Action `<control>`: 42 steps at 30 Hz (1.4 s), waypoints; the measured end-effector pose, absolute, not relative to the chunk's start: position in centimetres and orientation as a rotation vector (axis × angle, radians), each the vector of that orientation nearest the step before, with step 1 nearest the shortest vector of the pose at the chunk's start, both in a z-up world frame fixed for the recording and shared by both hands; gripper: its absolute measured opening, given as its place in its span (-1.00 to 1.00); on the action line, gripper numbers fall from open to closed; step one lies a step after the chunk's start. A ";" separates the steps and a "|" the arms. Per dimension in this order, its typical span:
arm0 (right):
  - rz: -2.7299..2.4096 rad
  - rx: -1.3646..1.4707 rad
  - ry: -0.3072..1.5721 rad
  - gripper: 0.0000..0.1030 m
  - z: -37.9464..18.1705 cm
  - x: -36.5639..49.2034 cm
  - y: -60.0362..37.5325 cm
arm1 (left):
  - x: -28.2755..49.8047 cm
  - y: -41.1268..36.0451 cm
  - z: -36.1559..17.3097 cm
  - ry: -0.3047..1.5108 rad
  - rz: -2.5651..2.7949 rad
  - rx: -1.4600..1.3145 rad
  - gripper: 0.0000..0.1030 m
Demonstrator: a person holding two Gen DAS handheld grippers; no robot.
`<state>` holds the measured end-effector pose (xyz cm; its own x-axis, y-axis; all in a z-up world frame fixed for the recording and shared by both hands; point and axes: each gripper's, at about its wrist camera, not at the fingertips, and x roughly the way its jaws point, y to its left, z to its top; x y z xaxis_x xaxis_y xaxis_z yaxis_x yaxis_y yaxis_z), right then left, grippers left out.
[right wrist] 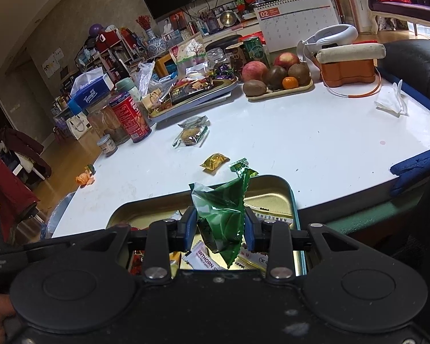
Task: Organize snacks
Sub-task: 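Open both grippers over the gold tray to drop the packets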
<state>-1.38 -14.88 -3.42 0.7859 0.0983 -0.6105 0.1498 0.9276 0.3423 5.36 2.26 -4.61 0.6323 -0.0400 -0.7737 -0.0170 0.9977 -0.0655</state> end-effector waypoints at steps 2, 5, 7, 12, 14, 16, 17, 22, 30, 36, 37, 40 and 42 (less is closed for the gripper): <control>-0.022 0.383 0.680 -0.30 -3.5 -1.4 -14.7 | 5.6 2.4 -4.9 0.909 -0.014 -0.082 -0.05; -0.008 0.369 0.692 -0.30 -3.6 -1.3 -14.4 | 5.6 2.4 -5.1 0.921 0.001 -0.077 -0.05; -0.003 0.354 0.696 -0.30 -3.6 -1.4 -14.2 | 5.6 2.5 -5.2 0.926 0.003 -0.078 -0.05; 0.009 0.326 0.692 -0.29 -3.6 -1.5 -13.7 | 5.7 2.4 -5.3 0.935 0.004 -0.067 -0.05; 0.015 0.321 0.689 -0.27 -3.5 -1.5 -13.7 | 5.7 2.3 -5.3 0.937 0.002 -0.064 -0.05; 0.021 0.324 0.683 -0.26 -3.4 -1.6 -13.7 | 5.7 2.3 -5.3 0.939 0.001 -0.060 -0.05; 0.023 0.326 0.674 -0.26 -3.4 -1.7 -13.8 | 5.7 2.3 -5.4 0.940 0.001 -0.058 -0.05; 0.015 0.322 0.666 -0.19 -3.3 -1.7 -13.8 | 5.8 2.2 -5.4 0.947 0.000 -0.054 -0.05; -0.004 0.302 0.677 0.04 -3.4 -1.5 -13.5 | 5.9 2.0 -5.5 0.951 -0.003 -0.041 -0.05; -0.014 0.285 0.702 0.30 -3.5 -1.3 -13.3 | 5.8 1.8 -5.6 0.952 -0.006 -0.029 -0.05; -0.012 0.286 0.706 0.30 -3.6 -1.2 -13.4 | 5.8 1.7 -5.6 0.954 -0.007 -0.027 -0.05; -0.012 0.288 0.711 0.30 -3.6 -1.2 -13.3 | 5.9 1.7 -5.6 0.958 -0.009 -0.023 -0.05; -0.018 0.281 0.708 0.30 -3.6 -1.2 -13.3 | 5.9 1.7 -5.6 0.962 -0.012 -0.024 -0.05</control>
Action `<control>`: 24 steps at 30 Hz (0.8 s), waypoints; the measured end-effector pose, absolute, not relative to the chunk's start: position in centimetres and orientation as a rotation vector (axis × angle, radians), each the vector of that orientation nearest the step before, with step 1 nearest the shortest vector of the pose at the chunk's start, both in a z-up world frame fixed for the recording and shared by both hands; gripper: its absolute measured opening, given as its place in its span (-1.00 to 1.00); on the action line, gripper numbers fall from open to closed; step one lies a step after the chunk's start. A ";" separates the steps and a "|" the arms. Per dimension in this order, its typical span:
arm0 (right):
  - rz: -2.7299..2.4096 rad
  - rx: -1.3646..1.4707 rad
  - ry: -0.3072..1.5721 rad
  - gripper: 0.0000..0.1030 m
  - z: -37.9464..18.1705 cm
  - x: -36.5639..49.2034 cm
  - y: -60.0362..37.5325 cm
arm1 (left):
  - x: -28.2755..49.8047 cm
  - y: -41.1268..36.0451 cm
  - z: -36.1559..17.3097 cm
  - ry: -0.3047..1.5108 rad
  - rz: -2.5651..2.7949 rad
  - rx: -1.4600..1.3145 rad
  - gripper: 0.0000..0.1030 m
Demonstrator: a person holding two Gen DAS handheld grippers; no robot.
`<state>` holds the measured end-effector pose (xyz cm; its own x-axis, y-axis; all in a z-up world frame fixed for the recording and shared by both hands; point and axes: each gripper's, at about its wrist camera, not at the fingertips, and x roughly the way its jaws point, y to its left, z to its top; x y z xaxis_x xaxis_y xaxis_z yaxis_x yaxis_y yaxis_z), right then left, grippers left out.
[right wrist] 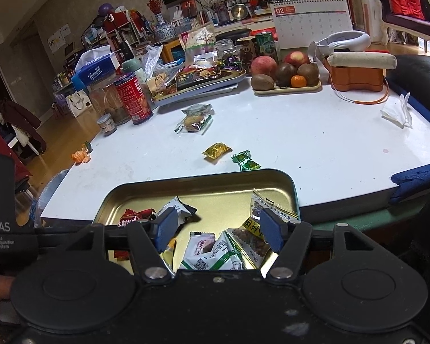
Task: Organize snacks
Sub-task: 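Open both grippers over the gold tray to drop the packets, then move both open tools back toward the gold and green wrapped candies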
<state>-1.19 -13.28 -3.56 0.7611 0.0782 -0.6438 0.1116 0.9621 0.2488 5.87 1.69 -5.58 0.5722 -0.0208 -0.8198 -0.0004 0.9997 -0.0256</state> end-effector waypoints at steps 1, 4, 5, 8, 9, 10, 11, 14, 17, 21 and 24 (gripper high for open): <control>-0.021 0.281 0.711 0.30 -3.6 -1.2 -13.3 | 5.8 1.7 -5.6 0.963 -0.013 -0.024 -0.05; -0.027 0.286 0.724 0.30 -3.7 -1.1 -13.4 | 5.8 1.6 -5.6 0.966 -0.014 -0.018 -0.05; -0.030 0.289 0.727 0.30 -3.7 -1.1 -13.4 | 5.8 1.6 -5.6 0.966 -0.014 -0.013 -0.05; -0.035 0.284 0.727 0.30 -3.6 -1.0 -13.2 | 5.8 1.4 -5.6 0.971 -0.016 0.000 -0.05; -0.045 0.278 0.724 0.30 -3.6 -1.0 -13.2 | 5.8 1.4 -5.6 0.973 -0.018 0.005 -0.05; -0.052 0.272 0.722 0.30 -3.6 -1.0 -13.1 | 5.8 1.3 -5.6 0.977 -0.018 0.010 -0.04; -0.055 0.265 0.724 0.30 -3.5 -0.9 -13.1 | 5.7 1.2 -5.6 0.982 -0.018 0.016 -0.04; -0.064 0.264 0.725 0.29 -3.3 -0.5 -13.1 | 5.7 0.8 -5.6 0.994 -0.029 0.034 -0.04; -0.060 0.259 0.736 0.29 -2.9 0.3 -13.3 | 6.0 0.5 -5.4 1.015 -0.039 0.049 -0.04; -0.047 0.220 0.744 0.29 -1.6 2.3 -13.6 | 7.4 0.3 -4.2 1.027 -0.066 0.041 -0.04; -0.053 0.174 0.723 0.29 -0.3 4.6 -14.1 | 9.3 0.1 -2.8 1.013 -0.073 0.037 -0.04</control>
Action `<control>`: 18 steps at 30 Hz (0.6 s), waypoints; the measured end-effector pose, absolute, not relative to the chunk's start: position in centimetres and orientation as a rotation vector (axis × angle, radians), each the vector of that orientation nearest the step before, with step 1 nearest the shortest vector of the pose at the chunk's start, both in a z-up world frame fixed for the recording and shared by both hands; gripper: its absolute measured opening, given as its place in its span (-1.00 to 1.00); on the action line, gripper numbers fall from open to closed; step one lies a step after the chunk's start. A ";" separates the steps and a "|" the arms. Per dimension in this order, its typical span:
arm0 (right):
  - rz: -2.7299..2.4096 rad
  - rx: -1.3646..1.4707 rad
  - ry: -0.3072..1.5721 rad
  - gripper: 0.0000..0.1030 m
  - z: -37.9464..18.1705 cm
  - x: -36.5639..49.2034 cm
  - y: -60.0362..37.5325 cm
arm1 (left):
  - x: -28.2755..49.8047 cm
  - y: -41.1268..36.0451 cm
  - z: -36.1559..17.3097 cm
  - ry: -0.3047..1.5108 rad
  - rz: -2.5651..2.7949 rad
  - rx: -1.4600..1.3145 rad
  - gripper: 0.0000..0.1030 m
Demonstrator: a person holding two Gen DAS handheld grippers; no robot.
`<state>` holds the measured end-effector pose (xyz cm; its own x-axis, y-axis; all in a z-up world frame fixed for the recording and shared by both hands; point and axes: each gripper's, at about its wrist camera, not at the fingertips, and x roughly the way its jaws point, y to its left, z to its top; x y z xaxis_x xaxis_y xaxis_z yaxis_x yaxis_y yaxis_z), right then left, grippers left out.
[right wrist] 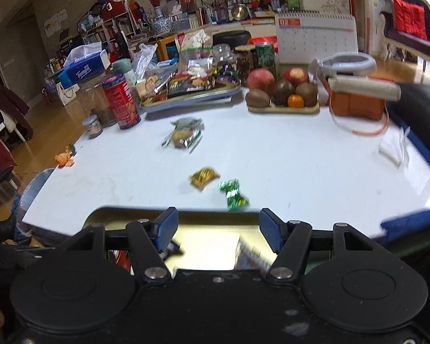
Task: Organize snacks
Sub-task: 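Move both open tools back toward the gold and green wrapped candies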
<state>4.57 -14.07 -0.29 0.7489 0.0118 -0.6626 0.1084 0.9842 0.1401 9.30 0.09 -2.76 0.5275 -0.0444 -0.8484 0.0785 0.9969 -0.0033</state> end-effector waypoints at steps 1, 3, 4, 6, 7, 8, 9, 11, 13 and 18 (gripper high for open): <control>-0.054 0.167 0.709 0.28 0.2 5.5 -14.4 | 10.1 0.0 -2.2 1.005 -0.078 0.034 -0.04; -0.048 0.158 0.704 0.28 1.1 7.7 -15.0 | 11.9 -0.2 -1.2 0.984 -0.083 0.027 -0.04; -0.041 0.151 0.708 0.27 1.5 9.0 -15.3 | 12.9 -0.3 -0.8 0.975 -0.086 0.026 -0.04; -0.038 0.144 0.710 0.27 2.0 11.5 -15.9 | 14.9 -0.6 -0.2 0.960 -0.090 0.034 -0.04; -0.031 0.138 0.716 0.27 2.2 13.0 -16.2 | 16.1 -0.8 0.1 0.958 -0.089 0.041 -0.04; -0.020 0.136 0.727 0.27 2.2 14.3 -16.4 | 17.3 -1.0 0.2 0.957 -0.087 0.047 -0.04; -0.012 0.138 0.746 0.27 2.2 15.7 -16.7 | 18.4 -1.3 0.3 0.957 -0.090 0.054 -0.04; 0.008 0.139 0.794 0.27 1.8 18.4 -17.1 | 20.8 -1.8 0.2 0.964 -0.088 0.069 -0.04; 0.018 0.130 0.860 0.20 1.0 20.9 -17.3 | 23.0 -2.1 -0.1 0.989 -0.088 0.075 -0.04; 0.040 0.133 1.056 -0.02 -2.5 25.2 -17.4 | 27.4 -2.5 -2.6 1.114 -0.121 0.038 -0.04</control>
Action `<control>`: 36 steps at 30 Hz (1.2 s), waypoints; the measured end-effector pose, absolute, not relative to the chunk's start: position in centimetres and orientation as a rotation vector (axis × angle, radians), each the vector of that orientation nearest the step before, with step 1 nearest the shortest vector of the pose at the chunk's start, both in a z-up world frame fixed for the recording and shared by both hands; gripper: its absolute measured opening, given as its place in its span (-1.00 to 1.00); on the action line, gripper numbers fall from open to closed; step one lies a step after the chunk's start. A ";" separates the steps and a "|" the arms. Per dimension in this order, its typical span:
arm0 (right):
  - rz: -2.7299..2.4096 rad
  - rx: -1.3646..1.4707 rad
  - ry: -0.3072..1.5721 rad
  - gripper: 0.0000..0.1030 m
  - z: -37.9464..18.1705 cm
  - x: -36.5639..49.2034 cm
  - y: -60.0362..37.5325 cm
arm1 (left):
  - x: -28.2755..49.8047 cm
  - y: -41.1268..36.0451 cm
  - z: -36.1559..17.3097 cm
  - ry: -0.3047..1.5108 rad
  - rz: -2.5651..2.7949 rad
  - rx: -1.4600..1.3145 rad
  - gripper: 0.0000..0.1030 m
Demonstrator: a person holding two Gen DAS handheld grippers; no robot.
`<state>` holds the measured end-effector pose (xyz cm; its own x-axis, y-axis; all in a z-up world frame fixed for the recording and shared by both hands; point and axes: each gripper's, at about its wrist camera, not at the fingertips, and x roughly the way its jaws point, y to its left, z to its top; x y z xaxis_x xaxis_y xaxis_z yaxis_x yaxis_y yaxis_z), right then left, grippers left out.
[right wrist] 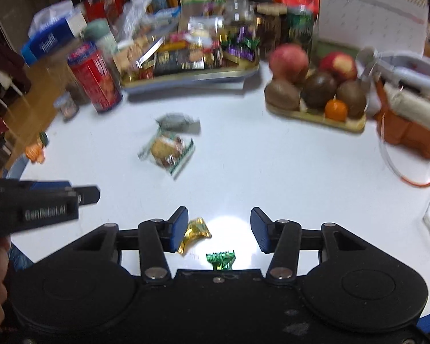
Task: Organize snacks
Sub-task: 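Move both open tools back toward the gold and green wrapped candies, then close the right gripper on the green wrapped candy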
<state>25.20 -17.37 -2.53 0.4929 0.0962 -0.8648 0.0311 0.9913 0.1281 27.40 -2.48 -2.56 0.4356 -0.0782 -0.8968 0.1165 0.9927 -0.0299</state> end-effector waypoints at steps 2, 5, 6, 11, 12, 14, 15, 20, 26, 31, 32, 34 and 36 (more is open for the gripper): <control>0.046 0.151 1.144 -0.11 -4.3 25.9 -17.6 | 28.2 -2.6 -3.8 1.166 -0.101 0.033 -0.07; 0.031 0.205 1.254 -0.22 -6.6 26.1 -17.9 | 28.4 -2.6 -4.8 1.236 -0.123 -0.011 -0.10; 0.034 0.219 1.282 -0.22 -7.3 26.1 -17.9 | 28.4 -2.8 -5.0 1.249 -0.128 -0.011 -0.10; -0.005 0.157 1.333 -0.22 -9.3 25.8 -17.3 | 28.5 -3.1 -5.5 1.269 -0.130 0.010 -0.10; 0.004 0.150 1.340 -0.22 -9.6 25.8 -17.1 | 28.6 -3.0 -5.6 1.276 -0.130 0.008 -0.10; 0.026 0.155 1.360 -0.22 -10.0 25.7 -16.8 | 28.7 -2.9 -5.8 1.291 -0.129 -0.001 -0.10; 0.031 0.156 1.365 -0.22 -10.2 25.7 -16.6 | 28.8 -2.8 -5.9 1.298 -0.127 -0.002 -0.10; 0.030 0.064 1.363 -0.27 -10.6 25.8 -15.5 | 28.7 -2.9 -6.1 1.294 -0.117 0.019 -0.10; 0.022 0.017 1.343 -0.61 -10.4 26.0 -15.1 | 28.7 -2.9 -6.0 1.278 -0.121 0.023 -0.10; 0.009 0.096 1.335 -0.63 -9.8 26.4 -16.1 | 28.7 -3.1 -6.2 1.274 -0.118 0.031 -0.10; 0.002 0.117 1.330 -0.63 -9.6 26.5 -16.4 | 28.7 -3.1 -6.2 1.275 -0.118 0.033 -0.10; -0.013 0.169 1.314 -0.63 -8.9 26.9 -17.2 | 28.6 -3.3 -6.3 1.276 -0.119 0.037 -0.10; -0.032 0.231 1.297 -0.63 -8.3 27.2 -18.2 | 28.6 -3.6 -6.5 1.278 -0.123 0.044 -0.10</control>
